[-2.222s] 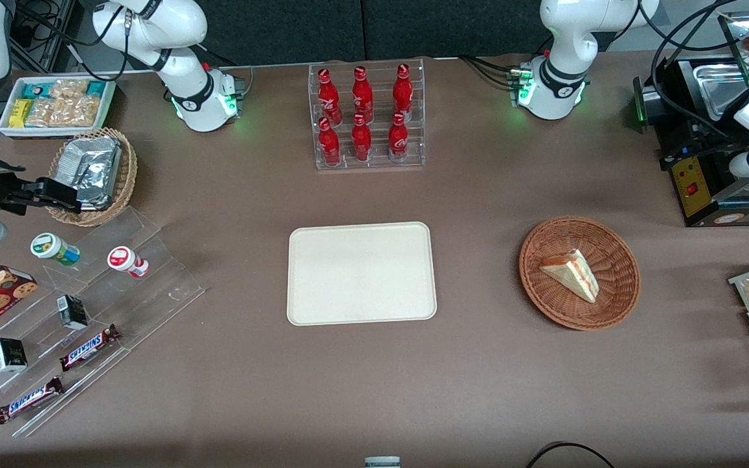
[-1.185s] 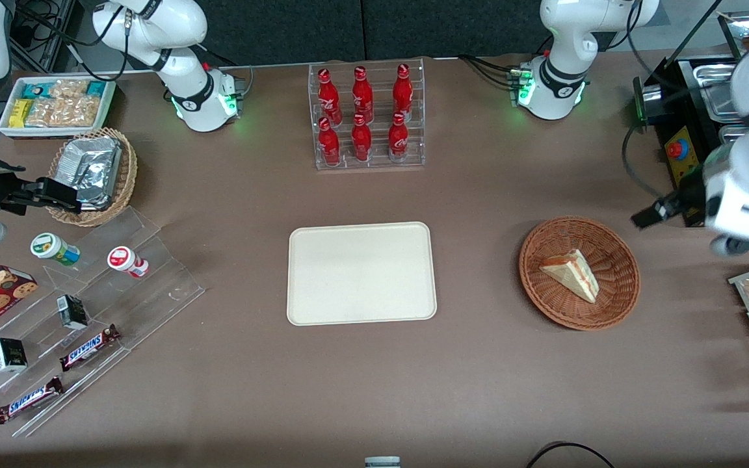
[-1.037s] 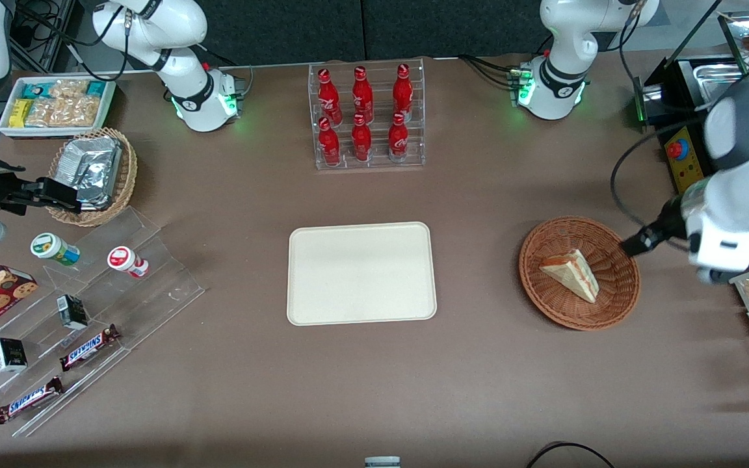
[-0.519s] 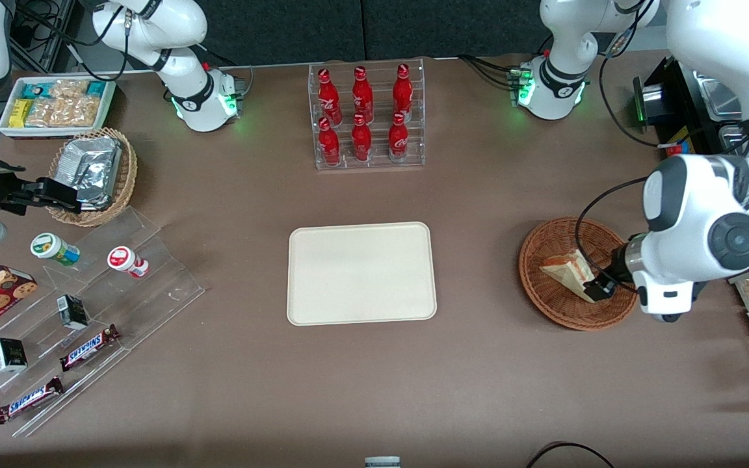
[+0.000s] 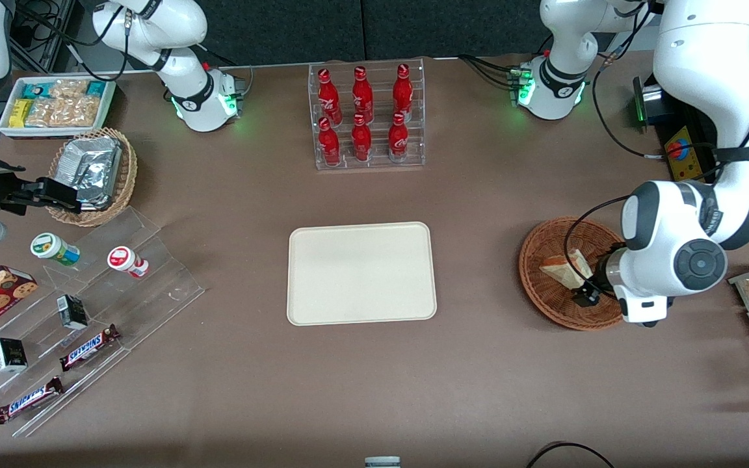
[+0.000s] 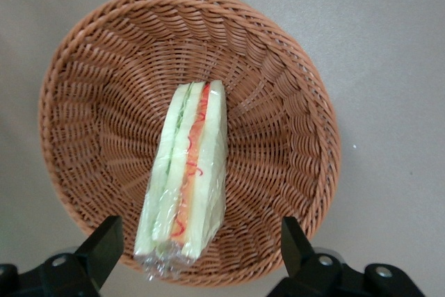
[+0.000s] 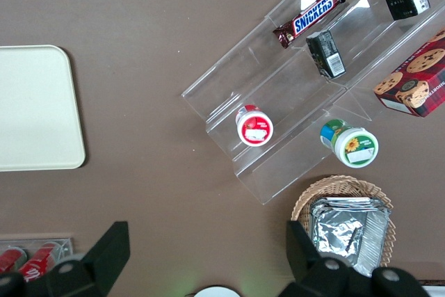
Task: Place sandwich from basket to tray
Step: 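Move the open left gripper over the sandwich in the wicker basket, then lower the left gripper and close it on the sandwich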
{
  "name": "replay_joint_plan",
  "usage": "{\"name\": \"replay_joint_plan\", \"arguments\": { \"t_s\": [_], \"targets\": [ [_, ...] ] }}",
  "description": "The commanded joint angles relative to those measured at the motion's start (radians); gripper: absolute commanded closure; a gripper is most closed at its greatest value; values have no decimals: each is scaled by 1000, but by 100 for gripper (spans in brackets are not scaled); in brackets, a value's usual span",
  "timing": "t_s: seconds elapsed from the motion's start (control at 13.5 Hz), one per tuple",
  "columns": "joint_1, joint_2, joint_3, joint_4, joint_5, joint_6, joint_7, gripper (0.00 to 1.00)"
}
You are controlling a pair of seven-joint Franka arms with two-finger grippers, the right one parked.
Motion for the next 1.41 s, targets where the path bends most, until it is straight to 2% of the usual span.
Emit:
{"name": "replay_joint_plan", "arguments": {
  "t_s": [0.0,0.74,0.81,0.96,1.04,1.33],
  "targets": [
    [-3,-15,0,-68,-4,77,-25,0],
    [-2,-18,3,-263,-3,306,-43,1],
    [0,-18,3,-267,-3,318,-45,24],
    [-2,-17,3,-267,5,317,-45,77],
    [-3,-17,3,-269,5,314,-45,89],
    [-3,-72,3,-249,5,270,-40,91]
  ]
}}
